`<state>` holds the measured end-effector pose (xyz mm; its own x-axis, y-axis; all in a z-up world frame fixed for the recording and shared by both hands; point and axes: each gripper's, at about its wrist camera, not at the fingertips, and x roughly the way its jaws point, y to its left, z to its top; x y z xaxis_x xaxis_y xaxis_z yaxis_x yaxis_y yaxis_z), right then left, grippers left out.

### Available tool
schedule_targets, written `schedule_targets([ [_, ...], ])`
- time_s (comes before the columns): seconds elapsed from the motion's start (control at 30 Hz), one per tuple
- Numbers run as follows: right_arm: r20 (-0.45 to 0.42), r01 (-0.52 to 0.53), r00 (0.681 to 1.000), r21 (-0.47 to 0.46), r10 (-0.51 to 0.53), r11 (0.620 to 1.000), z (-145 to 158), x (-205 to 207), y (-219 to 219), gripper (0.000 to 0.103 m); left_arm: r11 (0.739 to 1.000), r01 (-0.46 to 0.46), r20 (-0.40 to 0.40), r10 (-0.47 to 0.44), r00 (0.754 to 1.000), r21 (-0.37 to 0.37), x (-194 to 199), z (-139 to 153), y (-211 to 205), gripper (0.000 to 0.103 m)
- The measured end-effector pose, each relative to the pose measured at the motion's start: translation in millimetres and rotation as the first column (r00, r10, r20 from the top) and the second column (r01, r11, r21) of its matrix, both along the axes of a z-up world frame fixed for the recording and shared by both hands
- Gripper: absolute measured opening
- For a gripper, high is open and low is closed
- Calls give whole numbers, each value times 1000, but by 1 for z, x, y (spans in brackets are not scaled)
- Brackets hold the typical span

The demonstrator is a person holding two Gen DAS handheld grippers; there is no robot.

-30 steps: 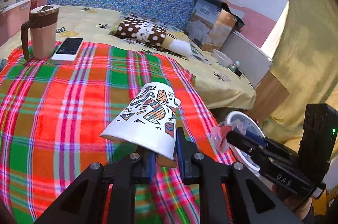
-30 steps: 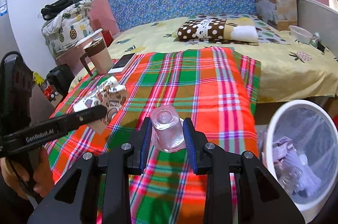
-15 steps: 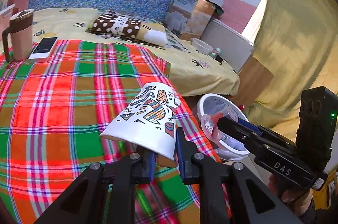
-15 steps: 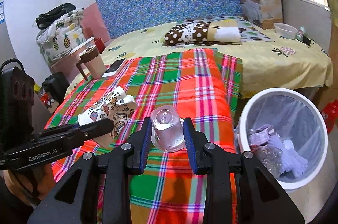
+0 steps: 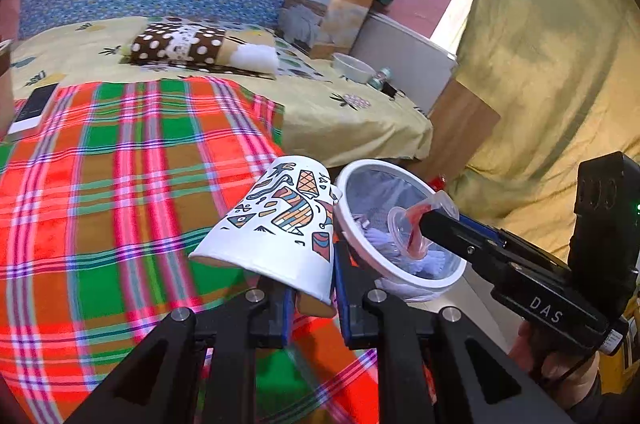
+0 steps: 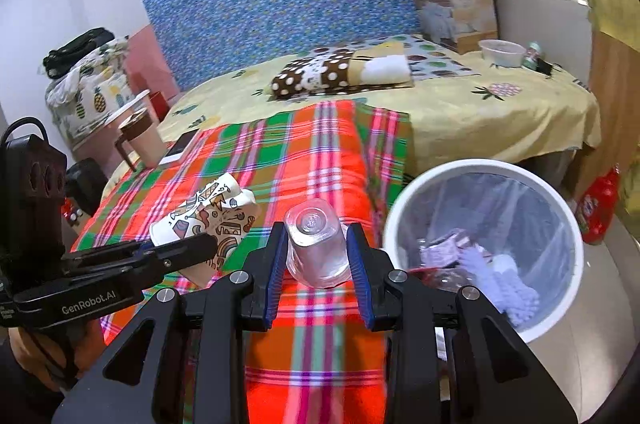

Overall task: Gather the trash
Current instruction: 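Carry the paper cup and small clear cup over the white bin with both tools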

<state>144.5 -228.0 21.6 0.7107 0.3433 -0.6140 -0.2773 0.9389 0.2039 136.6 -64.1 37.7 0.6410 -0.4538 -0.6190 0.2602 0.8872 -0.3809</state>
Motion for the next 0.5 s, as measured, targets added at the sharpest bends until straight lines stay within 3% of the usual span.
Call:
schedule_targets([
  [0.5, -4, 108, 994, 9, -108, 994, -2, 1, -51, 33, 993, 114, -6, -114, 993, 19, 26, -3, -58, 17],
])
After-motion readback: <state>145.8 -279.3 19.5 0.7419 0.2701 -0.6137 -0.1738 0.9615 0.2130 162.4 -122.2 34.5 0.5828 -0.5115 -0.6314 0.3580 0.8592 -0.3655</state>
